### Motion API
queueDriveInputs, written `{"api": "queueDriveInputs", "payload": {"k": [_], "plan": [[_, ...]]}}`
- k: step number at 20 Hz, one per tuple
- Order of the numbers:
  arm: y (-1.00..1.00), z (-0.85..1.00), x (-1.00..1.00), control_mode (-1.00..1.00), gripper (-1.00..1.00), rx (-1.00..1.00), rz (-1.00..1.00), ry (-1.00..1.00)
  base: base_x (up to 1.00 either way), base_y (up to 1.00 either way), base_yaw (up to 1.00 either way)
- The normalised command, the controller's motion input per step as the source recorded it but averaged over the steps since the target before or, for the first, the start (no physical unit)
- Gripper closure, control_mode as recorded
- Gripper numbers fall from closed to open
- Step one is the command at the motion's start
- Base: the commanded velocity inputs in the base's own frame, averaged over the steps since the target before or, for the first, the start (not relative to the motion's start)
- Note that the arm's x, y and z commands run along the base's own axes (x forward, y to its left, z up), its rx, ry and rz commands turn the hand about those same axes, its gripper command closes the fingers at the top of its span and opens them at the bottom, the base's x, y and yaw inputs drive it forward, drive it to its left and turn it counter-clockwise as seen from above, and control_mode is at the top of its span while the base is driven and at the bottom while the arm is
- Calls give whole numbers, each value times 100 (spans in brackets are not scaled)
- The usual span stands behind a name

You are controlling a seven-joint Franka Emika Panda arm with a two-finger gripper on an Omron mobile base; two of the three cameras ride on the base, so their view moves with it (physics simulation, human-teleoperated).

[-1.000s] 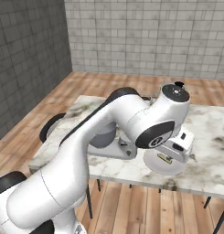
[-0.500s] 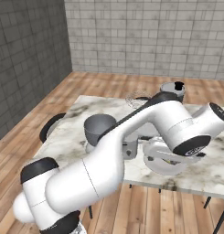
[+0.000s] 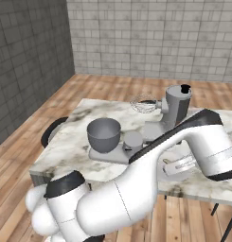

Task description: Add butter and sugar cubes to the stand mixer bowl and then turn on the stand mixer to begin making frosting.

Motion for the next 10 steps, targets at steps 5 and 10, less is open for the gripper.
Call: {"api": "queueDriveInputs", "payload": {"k": [5, 10], "plan": [[6, -8, 0, -100, -100, 4, 4, -45, 0, 0, 0], [24, -9, 25, -100, -100, 1, 0, -22, 0, 0, 0]]}}
